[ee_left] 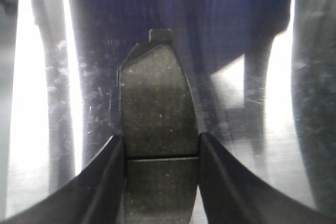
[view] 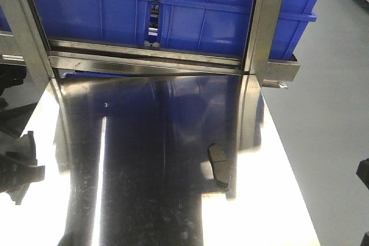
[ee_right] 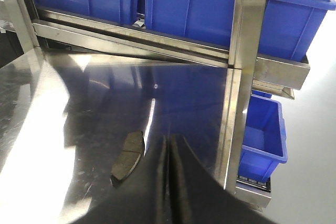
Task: Move and align brake pads A on conveyor
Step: 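Close the left gripper on the brake pad and lift it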
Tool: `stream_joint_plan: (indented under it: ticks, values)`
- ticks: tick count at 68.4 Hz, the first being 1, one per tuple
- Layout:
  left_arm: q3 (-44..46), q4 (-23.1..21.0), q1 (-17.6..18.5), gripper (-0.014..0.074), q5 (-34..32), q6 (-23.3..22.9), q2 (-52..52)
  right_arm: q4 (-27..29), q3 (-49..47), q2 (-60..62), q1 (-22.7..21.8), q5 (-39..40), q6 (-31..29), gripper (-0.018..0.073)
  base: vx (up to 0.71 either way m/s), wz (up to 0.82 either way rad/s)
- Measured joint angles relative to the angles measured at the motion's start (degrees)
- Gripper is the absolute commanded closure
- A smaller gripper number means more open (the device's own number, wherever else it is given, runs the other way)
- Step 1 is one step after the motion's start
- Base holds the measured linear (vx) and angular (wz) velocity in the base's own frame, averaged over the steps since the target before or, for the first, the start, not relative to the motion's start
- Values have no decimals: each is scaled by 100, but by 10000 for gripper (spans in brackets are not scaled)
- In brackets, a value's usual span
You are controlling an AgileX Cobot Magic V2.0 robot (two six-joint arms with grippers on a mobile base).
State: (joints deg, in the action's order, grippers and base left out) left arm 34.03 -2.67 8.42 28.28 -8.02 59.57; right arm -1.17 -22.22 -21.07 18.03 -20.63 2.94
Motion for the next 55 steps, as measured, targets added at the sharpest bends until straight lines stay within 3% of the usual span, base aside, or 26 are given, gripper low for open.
stream_joint_plan:
  ticks: [22, 55]
  values:
    - [-155, 0, 0, 593, 314, 0, -1295, 0, 0, 0, 0, 0, -2, 569, 0, 0]
    - [-160, 0, 0, 593, 370, 0, -1456, 0, 0, 0, 0, 0, -2, 569, 0, 0]
